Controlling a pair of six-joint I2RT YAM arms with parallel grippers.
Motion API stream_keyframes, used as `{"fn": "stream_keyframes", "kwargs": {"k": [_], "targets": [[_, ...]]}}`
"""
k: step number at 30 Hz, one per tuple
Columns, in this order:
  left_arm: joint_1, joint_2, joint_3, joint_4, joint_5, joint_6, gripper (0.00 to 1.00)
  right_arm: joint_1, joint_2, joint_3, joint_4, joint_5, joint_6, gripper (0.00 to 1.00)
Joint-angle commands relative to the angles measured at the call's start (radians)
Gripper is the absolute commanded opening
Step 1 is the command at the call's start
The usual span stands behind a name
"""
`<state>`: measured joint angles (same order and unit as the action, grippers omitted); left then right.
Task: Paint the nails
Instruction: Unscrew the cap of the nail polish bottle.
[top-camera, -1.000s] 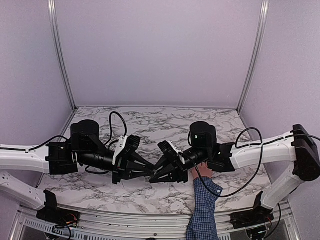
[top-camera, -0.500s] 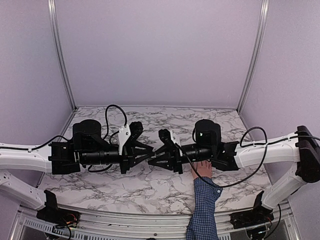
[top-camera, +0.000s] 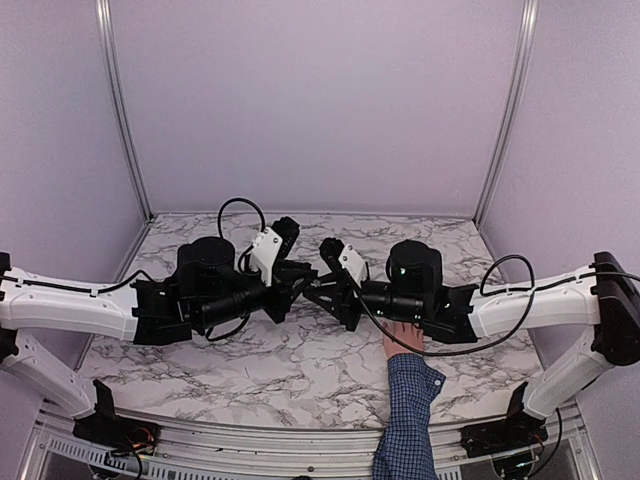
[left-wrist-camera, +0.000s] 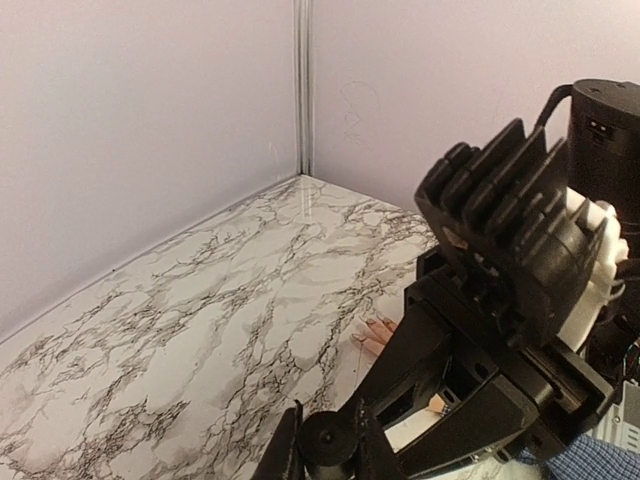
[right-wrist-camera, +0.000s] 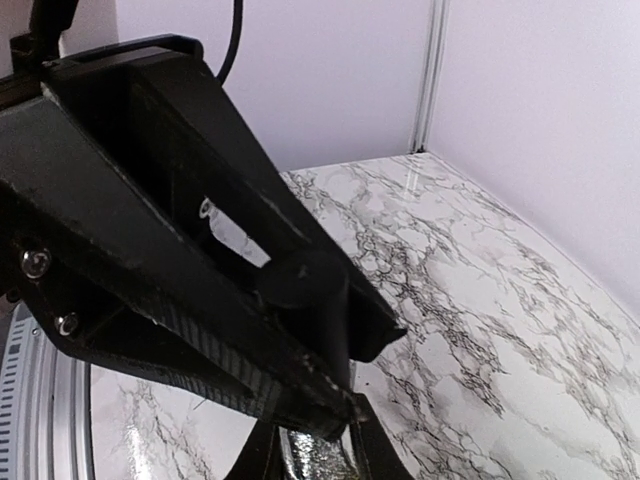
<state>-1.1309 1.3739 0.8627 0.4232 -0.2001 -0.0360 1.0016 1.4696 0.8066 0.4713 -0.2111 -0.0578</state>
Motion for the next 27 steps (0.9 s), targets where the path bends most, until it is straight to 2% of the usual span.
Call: {"fn": "stream_keyframes", "kwargs": {"k": [1,8,13,24,27], "targets": [[-0.007,0.063,0.046,0.018,-0.123,-0.039,0.0,0.028,-0.018,0.022,0.063,0.131,0.042,0.0],[-0.009,0.128,0.086,0.023,-0.256,-0.103,0.0,0.037,0.021,0.045,0.064,0.257,0.063,0.0],[-0.01,0.161,0.108,0.023,-0.31,-0.134,0.0,0.041,0.049,0.054,0.081,0.293,0.094,0.0],[-0.01,0.172,0.109,0.023,-0.333,-0.147,0.0,0.046,0.057,0.056,0.082,0.304,0.089,0.0],[-0.01,0.154,0.103,0.023,-0.331,-0.139,0.08,0.046,0.05,0.048,0.076,0.297,0.086,0.0]]}}
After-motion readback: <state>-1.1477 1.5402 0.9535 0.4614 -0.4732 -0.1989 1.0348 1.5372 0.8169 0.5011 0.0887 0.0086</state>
